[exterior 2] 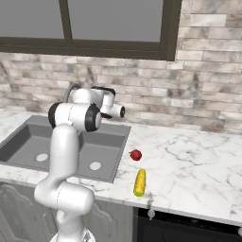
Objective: Turn on the sink faucet. Then move the corn from the counter to the sink. Turn off the sink. Move the vegetable from the sink to the pot next to the stove. Finally move the pot to the rear right burner.
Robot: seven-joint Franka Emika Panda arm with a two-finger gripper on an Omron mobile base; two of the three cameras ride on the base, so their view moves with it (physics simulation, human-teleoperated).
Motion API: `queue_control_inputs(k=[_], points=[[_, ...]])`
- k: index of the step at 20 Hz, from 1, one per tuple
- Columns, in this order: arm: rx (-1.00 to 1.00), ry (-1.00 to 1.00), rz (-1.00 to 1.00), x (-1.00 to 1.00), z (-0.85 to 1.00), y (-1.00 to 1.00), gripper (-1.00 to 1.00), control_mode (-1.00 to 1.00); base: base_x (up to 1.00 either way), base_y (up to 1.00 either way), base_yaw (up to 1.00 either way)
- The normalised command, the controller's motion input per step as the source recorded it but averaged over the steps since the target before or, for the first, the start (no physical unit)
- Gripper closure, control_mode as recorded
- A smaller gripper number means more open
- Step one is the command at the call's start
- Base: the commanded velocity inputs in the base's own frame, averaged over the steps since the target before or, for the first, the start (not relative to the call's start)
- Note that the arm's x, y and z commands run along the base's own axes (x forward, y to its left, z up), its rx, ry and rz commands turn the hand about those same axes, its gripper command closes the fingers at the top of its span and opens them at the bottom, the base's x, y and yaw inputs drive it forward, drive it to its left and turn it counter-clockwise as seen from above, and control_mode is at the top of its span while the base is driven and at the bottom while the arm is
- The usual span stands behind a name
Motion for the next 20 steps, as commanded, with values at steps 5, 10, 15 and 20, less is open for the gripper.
queue_control_inputs(k=[5, 10, 15, 20], points=[[0.0, 0.0, -0.24, 0.0, -0.02, -0.11, 1.0, -1.0, 0.0, 0.0, 0.0], [0.03, 0.0, -0.29, 0.0, -0.06, -0.2, 1.0, -1.0, 0.0, 0.0, 0.0], [0.03, 0.01, -0.22, 0.0, -0.07, -0.4, 1.0, -1.0, 0.0, 0.0, 0.0], [0.1, 0.02, -0.14, 0.03, -0.13, -0.63, 1.0, -1.0, 0.0, 0.0, 0.0]])
